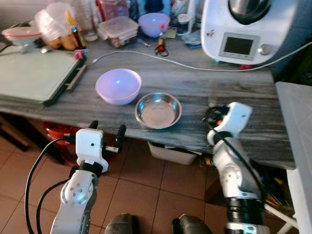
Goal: Setting the table
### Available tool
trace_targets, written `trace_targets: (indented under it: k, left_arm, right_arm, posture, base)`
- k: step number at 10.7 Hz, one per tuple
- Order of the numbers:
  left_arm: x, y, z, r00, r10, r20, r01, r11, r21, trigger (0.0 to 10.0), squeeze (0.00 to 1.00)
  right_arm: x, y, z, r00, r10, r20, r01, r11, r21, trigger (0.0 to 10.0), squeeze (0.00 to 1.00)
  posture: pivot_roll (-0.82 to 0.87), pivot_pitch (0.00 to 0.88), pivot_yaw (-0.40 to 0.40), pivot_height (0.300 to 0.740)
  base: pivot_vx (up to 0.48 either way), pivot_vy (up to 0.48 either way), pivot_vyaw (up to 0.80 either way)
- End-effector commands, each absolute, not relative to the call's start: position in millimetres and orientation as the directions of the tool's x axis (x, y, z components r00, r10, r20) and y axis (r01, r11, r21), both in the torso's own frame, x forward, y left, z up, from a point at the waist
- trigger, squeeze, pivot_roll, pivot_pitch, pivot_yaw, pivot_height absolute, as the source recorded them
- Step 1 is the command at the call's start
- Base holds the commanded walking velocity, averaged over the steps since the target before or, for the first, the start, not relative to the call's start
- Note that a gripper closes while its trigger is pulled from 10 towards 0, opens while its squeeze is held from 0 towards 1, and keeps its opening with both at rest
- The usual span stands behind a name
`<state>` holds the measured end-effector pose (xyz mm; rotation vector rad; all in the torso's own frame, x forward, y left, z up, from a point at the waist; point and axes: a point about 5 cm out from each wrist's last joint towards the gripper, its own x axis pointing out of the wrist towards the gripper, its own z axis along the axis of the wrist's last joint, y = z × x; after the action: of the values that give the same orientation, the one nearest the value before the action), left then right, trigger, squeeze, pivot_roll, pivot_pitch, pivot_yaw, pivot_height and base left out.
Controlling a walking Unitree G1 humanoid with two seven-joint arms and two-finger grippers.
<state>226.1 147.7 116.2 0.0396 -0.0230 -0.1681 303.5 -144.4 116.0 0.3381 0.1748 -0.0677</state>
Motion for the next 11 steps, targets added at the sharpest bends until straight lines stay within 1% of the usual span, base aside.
trace_targets:
  k: [1, 4, 8, 11]
  left_arm:
    - [225, 147, 119, 0.985, -0.172, 0.023, 0.170, 0.984, 0.045, 10.0, 0.00]
    - [223, 146, 119, 0.982, -0.187, 0.015, 0.186, 0.982, 0.045, 10.0, 0.00]
    - [224, 143, 120, 0.980, -0.196, 0.012, 0.195, 0.980, 0.045, 10.0, 0.00]
    - [224, 143, 120, 0.981, -0.195, 0.012, 0.195, 0.980, 0.044, 10.0, 0.00]
  right_arm:
    - [308, -140, 117, 0.980, -0.025, -0.196, 0.092, 0.935, 0.342, 10.0, 0.00]
    - [313, -136, 105, 0.964, -0.029, -0.265, 0.129, 0.921, 0.369, 10.0, 0.00]
    - [321, -116, 105, 0.961, 0.026, -0.274, 0.076, 0.932, 0.355, 10.0, 0.00]
    - [320, -111, 104, 0.958, 0.046, -0.282, 0.046, 0.948, 0.314, 10.0, 0.00]
  posture:
    - [0.02, 0.133, 0.032, 0.740]
    - [0.03, 0.140, 0.036, 0.740]
    - [0.03, 0.143, 0.029, 0.740]
    - [0.03, 0.144, 0.024, 0.740]
  base:
    - [0.000, 0.000, 0.00]
    - [0.000, 0.000, 0.00]
    - [0.000, 0.000, 0.00]
    - [0.000, 0.000, 0.00]
